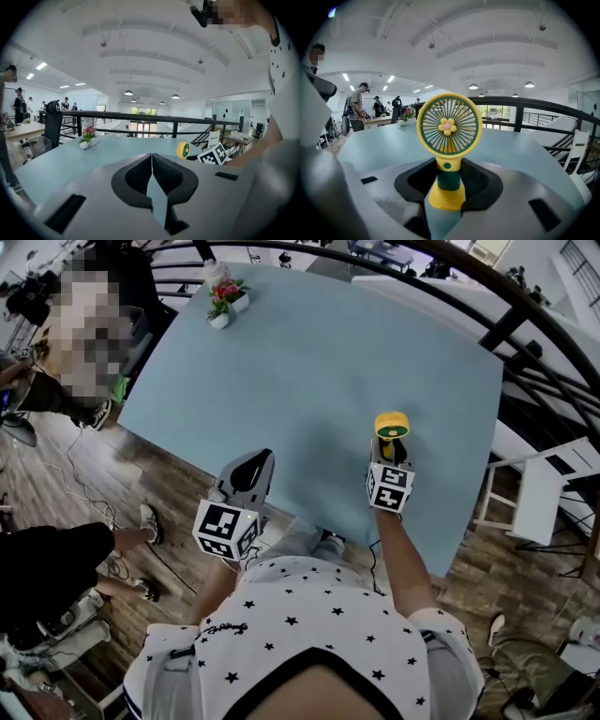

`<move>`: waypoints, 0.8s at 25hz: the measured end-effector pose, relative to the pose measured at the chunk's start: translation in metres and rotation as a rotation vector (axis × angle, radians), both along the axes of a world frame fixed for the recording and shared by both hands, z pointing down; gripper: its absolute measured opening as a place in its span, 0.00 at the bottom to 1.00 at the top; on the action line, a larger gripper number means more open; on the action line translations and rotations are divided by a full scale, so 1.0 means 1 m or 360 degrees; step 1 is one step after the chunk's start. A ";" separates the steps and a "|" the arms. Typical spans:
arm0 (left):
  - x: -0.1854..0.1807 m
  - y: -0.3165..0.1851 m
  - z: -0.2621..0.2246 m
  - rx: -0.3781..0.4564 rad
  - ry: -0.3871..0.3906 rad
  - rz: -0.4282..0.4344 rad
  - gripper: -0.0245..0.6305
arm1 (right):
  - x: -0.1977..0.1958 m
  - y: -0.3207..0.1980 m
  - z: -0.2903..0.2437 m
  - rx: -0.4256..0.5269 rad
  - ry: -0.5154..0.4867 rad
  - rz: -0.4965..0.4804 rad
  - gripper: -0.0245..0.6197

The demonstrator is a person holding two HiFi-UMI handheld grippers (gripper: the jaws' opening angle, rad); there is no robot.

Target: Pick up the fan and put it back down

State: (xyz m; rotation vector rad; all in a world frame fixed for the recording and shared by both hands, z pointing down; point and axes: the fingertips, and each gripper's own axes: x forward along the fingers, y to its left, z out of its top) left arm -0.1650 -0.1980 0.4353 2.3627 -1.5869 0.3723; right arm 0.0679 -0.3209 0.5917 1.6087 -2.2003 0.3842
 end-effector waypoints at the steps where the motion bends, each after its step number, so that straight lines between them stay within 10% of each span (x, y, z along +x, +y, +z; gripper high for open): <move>1: 0.000 0.000 0.000 0.0000 0.0000 -0.0001 0.08 | 0.000 0.000 0.001 -0.0006 0.0002 0.0001 0.28; 20: 0.003 0.001 -0.001 0.0001 0.0011 0.0000 0.08 | -0.001 0.002 0.009 -0.0034 0.0007 -0.0017 0.29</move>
